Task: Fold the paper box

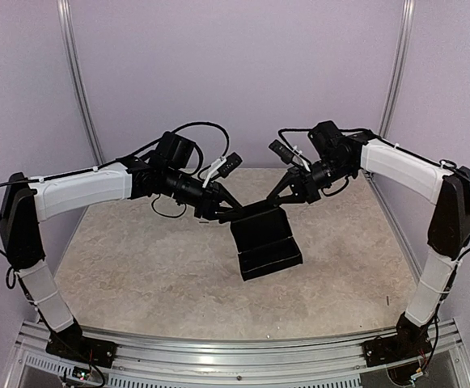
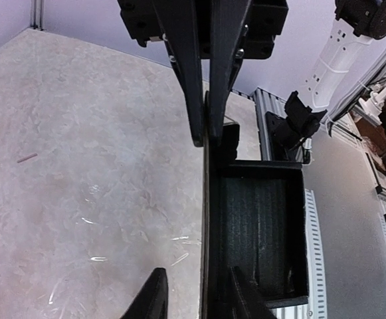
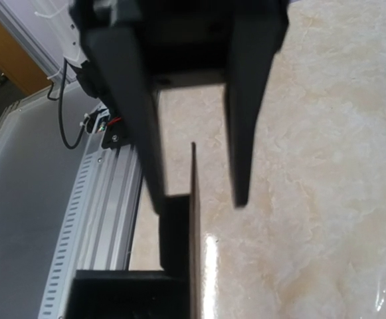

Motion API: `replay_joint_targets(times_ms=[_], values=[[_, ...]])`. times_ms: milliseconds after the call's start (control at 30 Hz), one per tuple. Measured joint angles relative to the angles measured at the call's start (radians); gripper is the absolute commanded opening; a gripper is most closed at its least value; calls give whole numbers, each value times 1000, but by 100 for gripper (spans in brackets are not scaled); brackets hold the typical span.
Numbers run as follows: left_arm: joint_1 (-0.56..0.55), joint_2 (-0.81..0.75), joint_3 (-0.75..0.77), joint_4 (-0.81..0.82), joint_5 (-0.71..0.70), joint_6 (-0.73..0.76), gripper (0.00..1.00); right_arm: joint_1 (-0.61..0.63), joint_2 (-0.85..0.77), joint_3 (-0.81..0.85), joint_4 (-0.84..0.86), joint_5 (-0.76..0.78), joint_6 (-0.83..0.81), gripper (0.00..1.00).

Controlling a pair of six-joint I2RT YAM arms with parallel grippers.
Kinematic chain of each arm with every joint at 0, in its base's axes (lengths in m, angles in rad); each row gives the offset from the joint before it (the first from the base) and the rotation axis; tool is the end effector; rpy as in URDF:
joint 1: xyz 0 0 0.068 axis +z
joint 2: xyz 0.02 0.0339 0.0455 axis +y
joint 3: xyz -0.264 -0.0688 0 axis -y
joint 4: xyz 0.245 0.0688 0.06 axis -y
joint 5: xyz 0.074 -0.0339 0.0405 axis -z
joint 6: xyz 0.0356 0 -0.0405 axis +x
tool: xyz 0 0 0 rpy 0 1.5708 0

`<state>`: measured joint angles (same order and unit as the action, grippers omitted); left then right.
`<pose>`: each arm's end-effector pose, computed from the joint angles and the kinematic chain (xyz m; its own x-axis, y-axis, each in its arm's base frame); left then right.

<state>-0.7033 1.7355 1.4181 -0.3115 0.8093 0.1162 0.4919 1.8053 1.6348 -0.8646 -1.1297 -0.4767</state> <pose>0.2842 -0.2748 0.2965 -0.3421 0.3950 -0.8526 0.9387 0.1026 -0.3292 0.3184 0.2071 0.3111 -0.3942 -0.4335 -0.8103 -0.8884 -0.0457 0.4567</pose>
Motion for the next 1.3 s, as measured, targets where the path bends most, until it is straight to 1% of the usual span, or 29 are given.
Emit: replay_joint_targets(times_ms=[100, 133, 167, 233, 333, 400, 467, 567, 733, 867, 1033, 1100, 1267, 1300], values=[[-4, 26, 28, -38, 8, 6, 3, 0, -3, 0, 1, 5, 0, 0], [-5, 33, 37, -48, 12, 12, 0, 0, -5, 0, 1, 9, 0, 9], [-5, 36, 42, -58, 13, 13, 0, 0, -6, 0, 2, 14, 0, 19], [-11, 39, 53, -75, 8, 33, 0, -2, -6, 0, -6, 29, -8, 31], [-27, 39, 69, -118, -31, 69, 0, -2, -6, 29, -87, 77, -84, 41], [-41, 39, 77, -148, -63, 101, 0, -3, -6, 90, -163, 134, -151, 45], [-54, 38, 77, -171, -97, 135, 0, -3, -8, 167, -212, 188, -201, 46], [-80, 38, 79, -213, -156, 187, 0, 2, -18, 227, -242, 246, -236, 47], [-111, 38, 82, -245, -218, 229, 0, 39, -7, 237, -282, 337, -261, 46], [-122, 37, 82, -243, -249, 244, 0, 74, 33, 237, -324, 353, -270, 47], [-123, 14, 82, -240, -271, 254, 0, 82, 63, 237, -367, 355, -277, 46], [-123, 4, 82, -237, -275, 256, 0, 88, 70, 238, -380, 356, -282, 41], [-123, -3, 82, -235, -278, 256, 0, 109, 106, 262, -409, 358, -288, 25], [-123, -3, 82, -237, -282, 257, 0, 113, 116, 270, -413, 357, -289, 23]])
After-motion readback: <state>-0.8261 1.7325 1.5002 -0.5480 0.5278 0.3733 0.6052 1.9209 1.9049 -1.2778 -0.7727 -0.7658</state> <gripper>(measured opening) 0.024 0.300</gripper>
